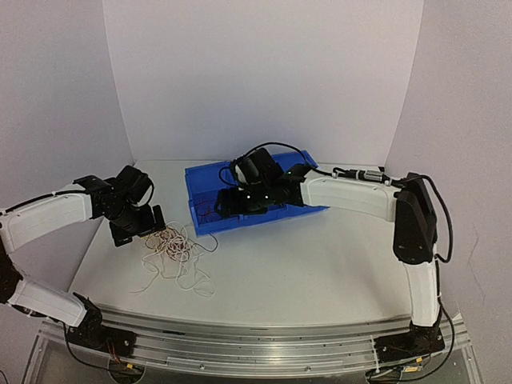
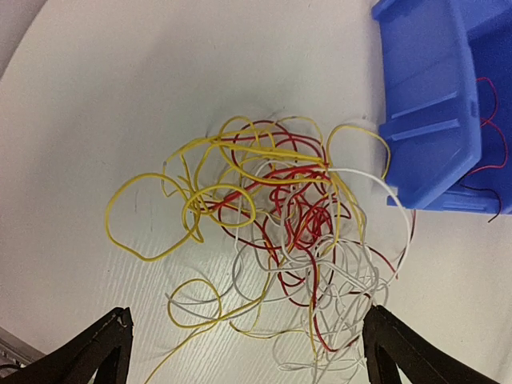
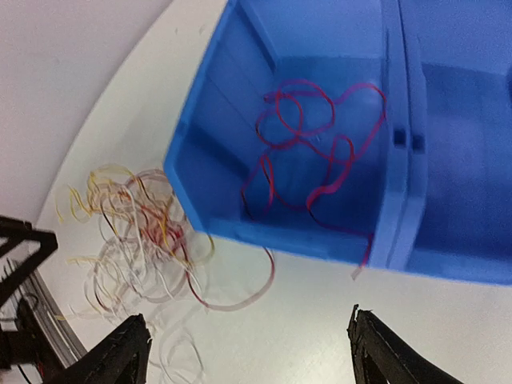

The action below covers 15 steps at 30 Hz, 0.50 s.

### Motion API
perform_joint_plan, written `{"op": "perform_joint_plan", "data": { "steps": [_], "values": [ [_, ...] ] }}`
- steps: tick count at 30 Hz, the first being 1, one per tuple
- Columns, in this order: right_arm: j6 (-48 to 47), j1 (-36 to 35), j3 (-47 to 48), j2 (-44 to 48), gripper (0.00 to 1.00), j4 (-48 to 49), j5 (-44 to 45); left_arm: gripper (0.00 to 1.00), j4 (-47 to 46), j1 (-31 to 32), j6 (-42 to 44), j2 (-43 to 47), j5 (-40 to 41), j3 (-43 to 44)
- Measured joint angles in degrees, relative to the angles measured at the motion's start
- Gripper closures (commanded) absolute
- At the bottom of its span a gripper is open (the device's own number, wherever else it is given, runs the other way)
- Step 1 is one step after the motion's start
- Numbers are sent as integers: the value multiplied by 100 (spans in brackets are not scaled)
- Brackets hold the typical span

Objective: Untangle the cables

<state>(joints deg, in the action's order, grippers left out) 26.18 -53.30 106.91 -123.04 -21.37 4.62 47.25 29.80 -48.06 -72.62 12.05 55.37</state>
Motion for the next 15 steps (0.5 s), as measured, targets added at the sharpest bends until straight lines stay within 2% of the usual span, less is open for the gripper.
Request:
{"op": "perform_joint_plan", "data": {
  "steps": [8, 11, 15],
  "values": [
    [-166, 0, -1587, 1406, 16, -91, -303, 3, -1552, -234, 19, -788, -723, -775],
    [-173, 0, -1942, 1746, 16, -26, -497, 13, -2146, -259, 39, -988, -885, -935],
    [-175, 0, -2358, 1993, 17, 52, -623, 35, -2871, -275, 112, -1114, -1038, -1139]
  ]
}}
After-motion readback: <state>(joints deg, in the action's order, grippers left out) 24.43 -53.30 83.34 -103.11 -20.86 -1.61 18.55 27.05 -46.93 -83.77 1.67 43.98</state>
